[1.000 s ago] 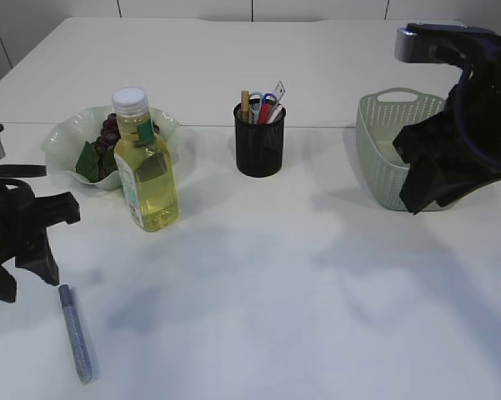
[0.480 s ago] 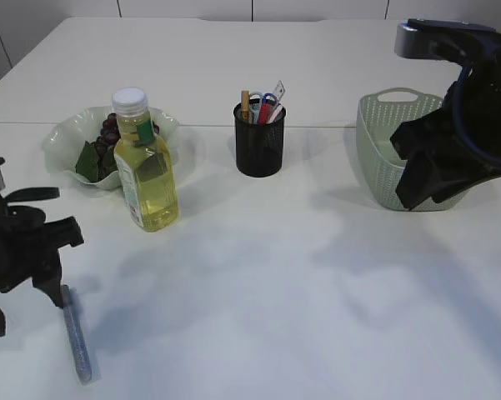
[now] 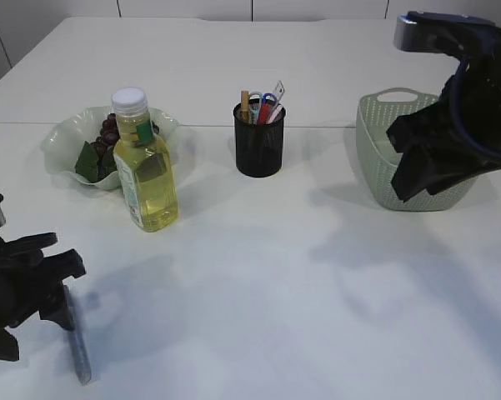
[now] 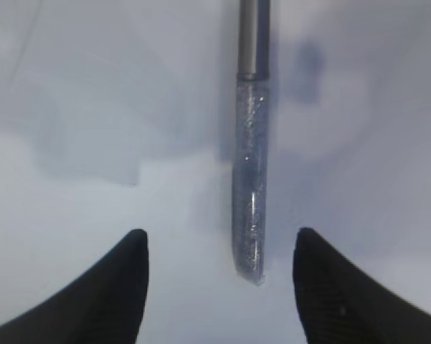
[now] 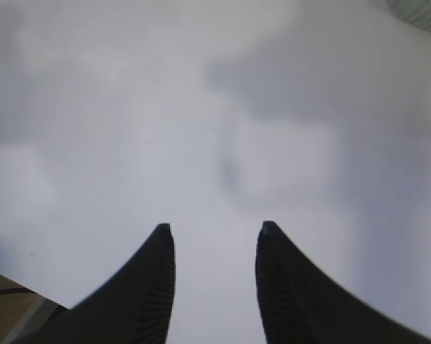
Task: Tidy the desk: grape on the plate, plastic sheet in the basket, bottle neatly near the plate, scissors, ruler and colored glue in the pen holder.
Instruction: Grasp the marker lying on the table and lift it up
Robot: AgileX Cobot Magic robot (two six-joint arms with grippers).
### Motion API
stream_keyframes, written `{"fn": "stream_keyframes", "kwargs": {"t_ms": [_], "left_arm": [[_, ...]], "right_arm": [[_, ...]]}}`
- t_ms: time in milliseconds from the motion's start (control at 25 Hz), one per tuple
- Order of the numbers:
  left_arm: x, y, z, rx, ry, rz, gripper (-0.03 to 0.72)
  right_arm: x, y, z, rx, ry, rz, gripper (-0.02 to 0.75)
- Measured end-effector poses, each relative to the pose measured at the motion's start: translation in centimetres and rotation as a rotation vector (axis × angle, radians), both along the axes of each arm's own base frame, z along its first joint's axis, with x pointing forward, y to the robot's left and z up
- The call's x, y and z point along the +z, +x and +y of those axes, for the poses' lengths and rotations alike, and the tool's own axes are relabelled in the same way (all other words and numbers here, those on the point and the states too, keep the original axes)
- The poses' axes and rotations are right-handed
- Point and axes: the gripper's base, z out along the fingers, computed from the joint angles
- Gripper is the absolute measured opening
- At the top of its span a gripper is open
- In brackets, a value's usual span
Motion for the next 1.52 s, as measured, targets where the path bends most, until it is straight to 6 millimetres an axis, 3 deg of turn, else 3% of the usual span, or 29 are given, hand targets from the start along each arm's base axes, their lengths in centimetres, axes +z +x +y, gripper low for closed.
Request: {"fn": "stream_keyframes", "kwargs": {"t_ms": [360,720,1520], "left_arm": [[-2.2,0.2,-0.5,0.018,-0.013,0.091,0.440],[-3.0,0.9,-1.9,-0.035,-0.010,0.108,0.435],[-4.9,1.2,-2.1,-0.024,0.006,0.154,0.382]], "right_arm": [[0.0,0.1,0.0,-0.003,0.005,-0.012,0.314],[0.1,0.1,0.0,-0.003,0.007,-0.013,0.314],[0.1,0.0,0.0,-0.001,0.006,-0.010,0.314]]}}
